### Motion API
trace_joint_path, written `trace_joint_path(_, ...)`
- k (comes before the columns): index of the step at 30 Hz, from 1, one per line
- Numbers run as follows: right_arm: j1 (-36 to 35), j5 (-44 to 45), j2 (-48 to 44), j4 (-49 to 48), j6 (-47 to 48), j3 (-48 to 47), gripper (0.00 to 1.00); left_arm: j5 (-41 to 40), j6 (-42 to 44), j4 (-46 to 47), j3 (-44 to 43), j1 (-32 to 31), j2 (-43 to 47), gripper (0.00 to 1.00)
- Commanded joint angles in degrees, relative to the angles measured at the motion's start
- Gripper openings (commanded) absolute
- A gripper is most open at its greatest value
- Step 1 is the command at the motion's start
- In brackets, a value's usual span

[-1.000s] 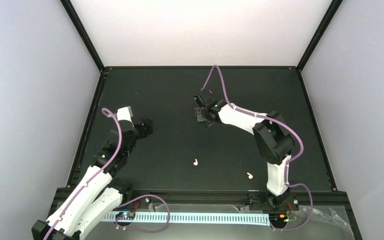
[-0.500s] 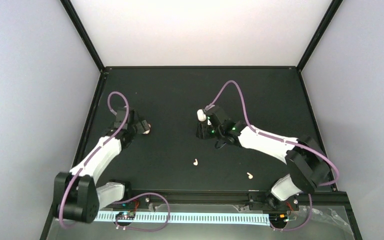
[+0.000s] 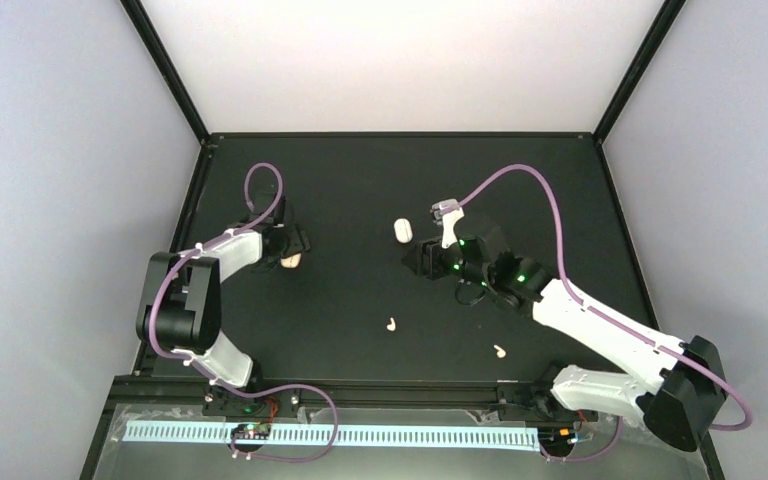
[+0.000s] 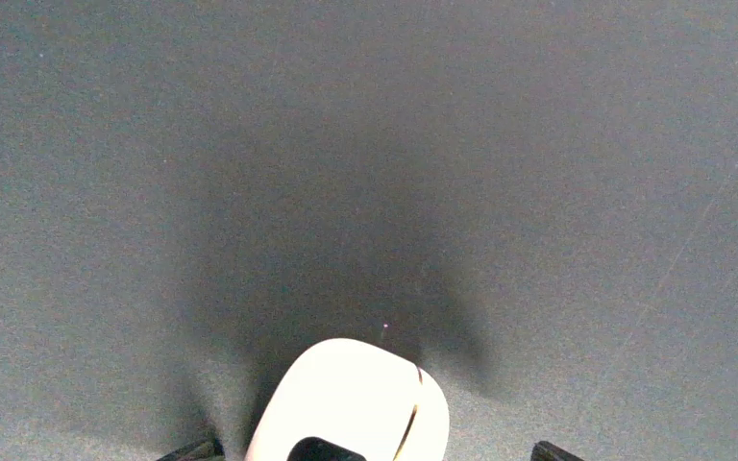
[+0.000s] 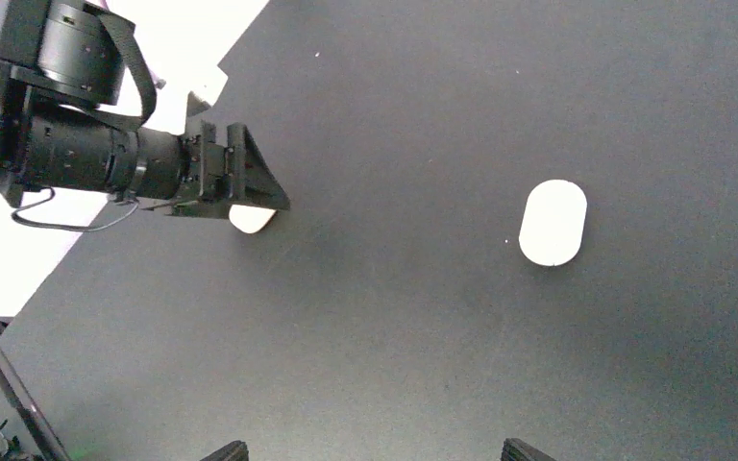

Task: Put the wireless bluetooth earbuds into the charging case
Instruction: Pick up the charging case at the center of the board.

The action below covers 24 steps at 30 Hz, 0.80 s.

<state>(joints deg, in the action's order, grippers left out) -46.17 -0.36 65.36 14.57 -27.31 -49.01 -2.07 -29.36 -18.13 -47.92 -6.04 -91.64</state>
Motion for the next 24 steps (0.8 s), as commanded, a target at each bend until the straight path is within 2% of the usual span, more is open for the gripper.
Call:
trace_joint_path(1,-0.2,0.2,-2.2,1.9,1.2,0.6,0.68,1.7,0.2,-0.2,-0.4,-0.3,-0.5,0.86)
trace_joint_path(7,-0.2,0.8,-2.0,1.2,1.7,0.6,0.68,5.8,-2.2,2.9,2.7,-3.5,3.9,0.77)
trace_joint_path(16,-0.2,0.3,0.0,0.3,1.9,0.7,0.68,6.3,-5.3,1.5,1.7,-9.3,4.1,0.75)
trace_joint_path(19,-0.2,-1.9,3.8,-1.0,2.7,-1.1,0.68,3.8,-5.0,-3.2,3.4,-9.2,11.5,0.81)
trace_joint_path(21,-0.3,-5.5,8.3,-2.0,3.7,-3.9,0.68,1.4,-4.3,-7.9,4.3,-8.8,20.0,0.87)
trace_joint_path(23,-0.5,-8.2,13.8,-3.7,4.4,-6.9,0.68,-2.1,-3.3,-12.9,4.5,-8.7,29.8,0.98)
trace_joint_path(24,-1.0,-9.0,16.7,-4.2,4.8,-9.2,0.68,-3.7,-2.8,-14.8,4.4,-8.6,34.5,0.99)
